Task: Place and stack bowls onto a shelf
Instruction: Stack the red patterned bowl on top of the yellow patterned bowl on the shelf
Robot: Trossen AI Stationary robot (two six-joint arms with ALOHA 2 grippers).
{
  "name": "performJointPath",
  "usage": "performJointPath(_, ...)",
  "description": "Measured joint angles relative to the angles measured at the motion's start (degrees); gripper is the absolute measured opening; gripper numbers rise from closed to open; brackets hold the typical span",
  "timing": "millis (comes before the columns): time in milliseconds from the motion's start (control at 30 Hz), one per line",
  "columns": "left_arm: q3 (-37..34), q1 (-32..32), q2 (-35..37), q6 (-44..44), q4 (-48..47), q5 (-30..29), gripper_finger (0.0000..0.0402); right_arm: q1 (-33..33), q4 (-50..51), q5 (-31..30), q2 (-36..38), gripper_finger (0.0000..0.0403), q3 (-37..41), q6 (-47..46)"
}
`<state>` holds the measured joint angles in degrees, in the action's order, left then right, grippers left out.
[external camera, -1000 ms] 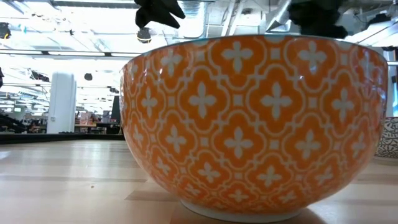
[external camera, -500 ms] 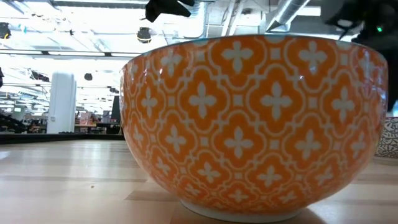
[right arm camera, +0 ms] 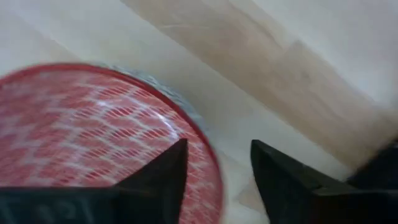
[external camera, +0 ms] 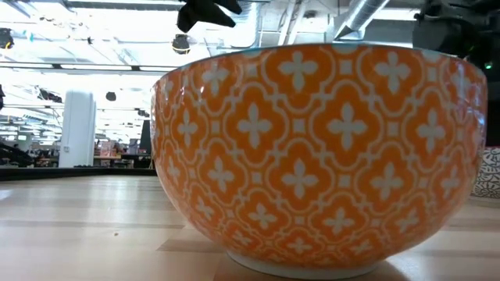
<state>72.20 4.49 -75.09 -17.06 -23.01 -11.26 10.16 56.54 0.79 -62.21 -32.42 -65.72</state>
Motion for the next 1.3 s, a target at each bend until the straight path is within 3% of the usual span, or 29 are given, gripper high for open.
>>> performJointPath(100,0.0,0.0,-0.1,-1.7,-0.9,0.0,0.0146,-0.1,-1.2,0.0,-0.1,0.0142,-0.7,-1.2)
performJointPath(233,-0.1,0.0,-2.1,-2.9,-0.7,0.1,0.0146,0.0,-1.6,-2.8,0.3,0.0037,-4.5,-2.2)
performJointPath(267,-0.1,-0.1,-3.1,-2.9,0.5,0.5,0.0146,0.0,-2.0,-4.6,0.3,0.0030,-6.0,-1.2)
performJointPath(500,-0.1,-0.1,-10.5,-3.0,8.7,6.8,0.0146,0.3,2.3,-12.2,-1.5,0.0031,-16.9,0.3)
performJointPath(700,4.2,-0.1,-16.6,-1.4,13.4,8.0,0.0146,-0.2,6.1,-20.3,-5.5,0.0031,-27.7,1.6)
performJointPath(1033,14.2,0.0,-22.4,1.5,7.8,7.5,0.0175,-1.2,12.6,-29.2,-17.4,0.0031,-42.5,6.6)
performJointPath(1200,15.0,0.0,-22.5,5.4,5.4,6.7,0.0216,-1.2,12.4,-32.3,-20.2,0.0030,-48.9,11.3)
performJointPath(1300,15.0,0.0,-22.5,6.9,5.6,5.5,0.0222,-1.1,12.5,-34.4,-21.1,0.0030,-52.7,14.6)
